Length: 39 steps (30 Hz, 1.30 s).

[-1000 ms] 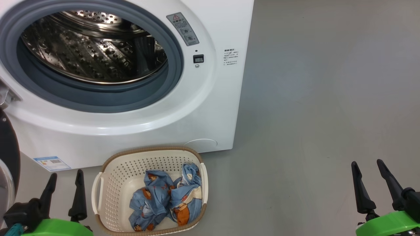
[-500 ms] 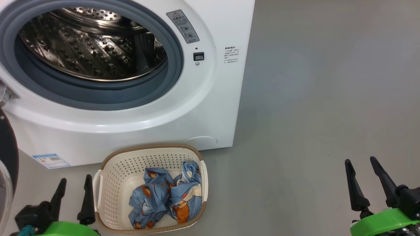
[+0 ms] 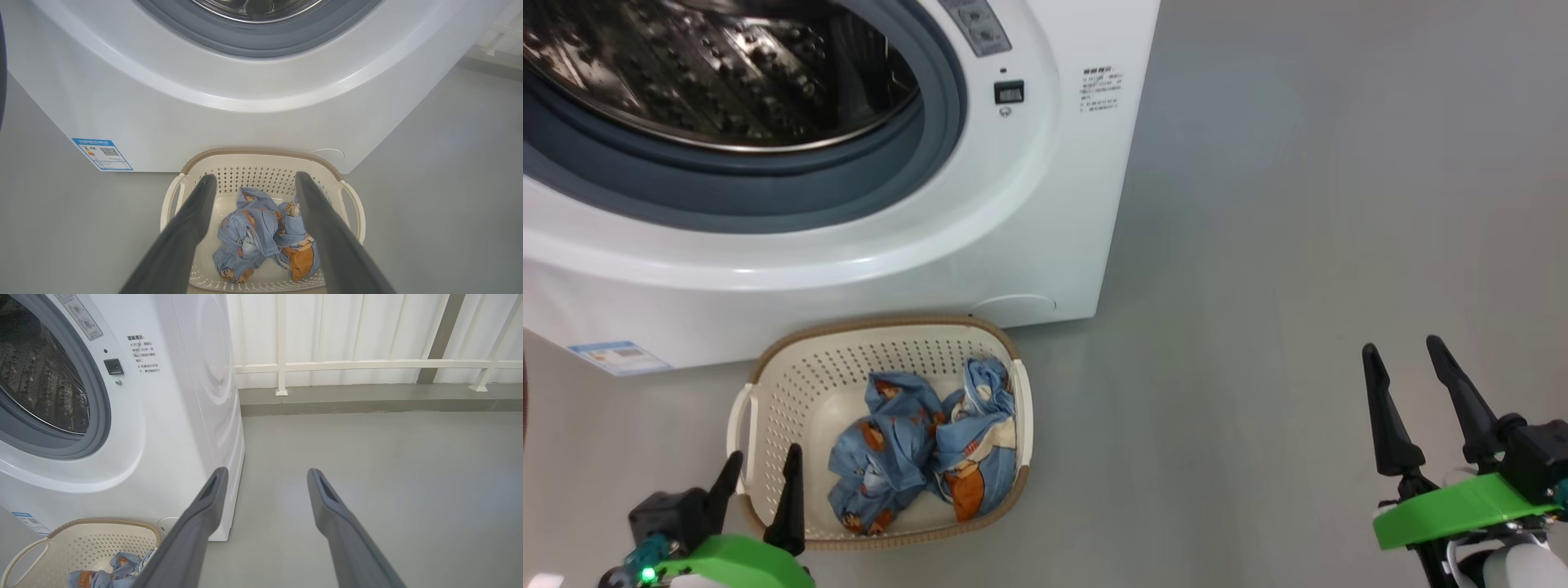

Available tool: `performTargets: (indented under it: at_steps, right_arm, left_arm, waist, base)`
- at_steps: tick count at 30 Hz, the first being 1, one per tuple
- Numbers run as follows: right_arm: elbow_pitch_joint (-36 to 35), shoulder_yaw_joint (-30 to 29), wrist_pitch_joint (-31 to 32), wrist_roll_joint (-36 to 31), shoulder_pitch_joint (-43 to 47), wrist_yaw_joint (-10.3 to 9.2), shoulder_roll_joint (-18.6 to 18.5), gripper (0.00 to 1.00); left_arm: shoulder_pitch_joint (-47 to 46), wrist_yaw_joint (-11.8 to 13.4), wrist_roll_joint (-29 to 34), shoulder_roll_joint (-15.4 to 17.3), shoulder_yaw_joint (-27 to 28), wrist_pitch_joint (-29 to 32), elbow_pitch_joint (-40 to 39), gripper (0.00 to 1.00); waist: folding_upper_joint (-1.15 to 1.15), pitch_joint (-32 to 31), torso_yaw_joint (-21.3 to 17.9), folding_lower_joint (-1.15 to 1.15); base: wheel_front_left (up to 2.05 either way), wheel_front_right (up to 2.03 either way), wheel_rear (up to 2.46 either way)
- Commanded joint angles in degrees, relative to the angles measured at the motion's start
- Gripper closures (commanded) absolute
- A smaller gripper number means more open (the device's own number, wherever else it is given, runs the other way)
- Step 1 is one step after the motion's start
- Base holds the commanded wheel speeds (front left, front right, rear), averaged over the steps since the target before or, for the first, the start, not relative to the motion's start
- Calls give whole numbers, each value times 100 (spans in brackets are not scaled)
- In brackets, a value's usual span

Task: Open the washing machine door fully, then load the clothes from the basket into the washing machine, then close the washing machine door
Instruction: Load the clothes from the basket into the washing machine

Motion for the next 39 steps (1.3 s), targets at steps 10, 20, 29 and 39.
performTargets:
  at_steps: [10,20,29,39]
  right_arm:
    - [-174,230,-69,-6,-507,8,89,0]
    - [-262,434,-69,3,-1153,8,209,0]
    - [-317,637,-69,28,-1548,8,308,0]
    - [-363,840,-69,53,-1750,8,371,0]
  left_arm:
    - [-1002,-8,-150,263,-407,-37,957,0]
    - [-2245,-8,-290,389,-947,-37,2232,0]
    - [-3061,-8,-499,520,-1376,-36,3337,0]
    - [-3759,-8,-860,726,-1885,210,4048,0]
  waist:
    - [0,889,-75,0]
    - [0,1891,-202,0]
    - [0,2487,-347,0]
    - [0,2987,-545,0]
  base:
    - [0,0,0]
    - [0,0,0]
    - [0,0,0]
    - [0,0,0]
